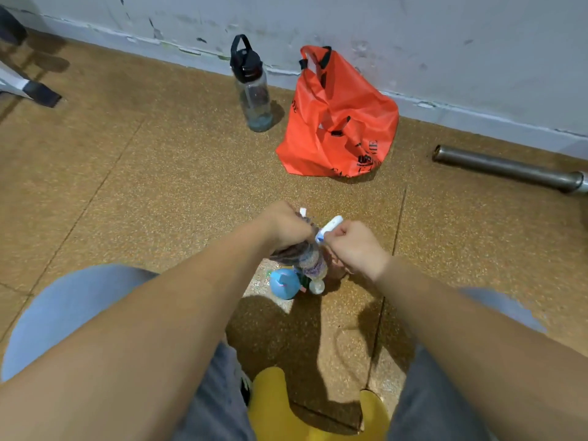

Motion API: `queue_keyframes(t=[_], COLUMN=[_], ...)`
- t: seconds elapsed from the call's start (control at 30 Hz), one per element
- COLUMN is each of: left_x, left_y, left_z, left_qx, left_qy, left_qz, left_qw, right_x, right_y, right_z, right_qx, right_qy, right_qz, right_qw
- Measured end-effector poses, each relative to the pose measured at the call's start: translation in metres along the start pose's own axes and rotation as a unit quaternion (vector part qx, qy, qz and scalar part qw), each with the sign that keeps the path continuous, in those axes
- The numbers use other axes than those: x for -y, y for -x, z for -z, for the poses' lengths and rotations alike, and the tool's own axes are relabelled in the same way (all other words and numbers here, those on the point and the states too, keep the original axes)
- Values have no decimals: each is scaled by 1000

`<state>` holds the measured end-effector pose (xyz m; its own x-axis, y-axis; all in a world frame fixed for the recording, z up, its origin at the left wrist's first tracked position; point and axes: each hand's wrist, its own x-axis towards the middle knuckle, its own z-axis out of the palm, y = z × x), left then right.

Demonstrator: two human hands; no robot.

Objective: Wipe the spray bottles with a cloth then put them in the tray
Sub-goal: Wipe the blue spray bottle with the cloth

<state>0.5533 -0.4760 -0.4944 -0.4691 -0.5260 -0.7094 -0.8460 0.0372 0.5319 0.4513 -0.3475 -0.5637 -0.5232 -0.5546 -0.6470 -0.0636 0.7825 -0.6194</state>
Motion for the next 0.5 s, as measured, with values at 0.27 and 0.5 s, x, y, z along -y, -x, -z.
queue_keyframes(t=[0.27, 0.5], left_x=[70, 68], left_y=[9, 11], left_z=[36, 46], left_qx=[-133, -126], left_qy=[-64, -93], left_qz=[-1, -7], left_qw=[989, 988], right_x=[4, 11], right_y=[21, 26], right_z=[-83, -119], right_qx=[29, -56], right_qy=[348, 557], right_qz=[184, 211], right_qw=[919, 801])
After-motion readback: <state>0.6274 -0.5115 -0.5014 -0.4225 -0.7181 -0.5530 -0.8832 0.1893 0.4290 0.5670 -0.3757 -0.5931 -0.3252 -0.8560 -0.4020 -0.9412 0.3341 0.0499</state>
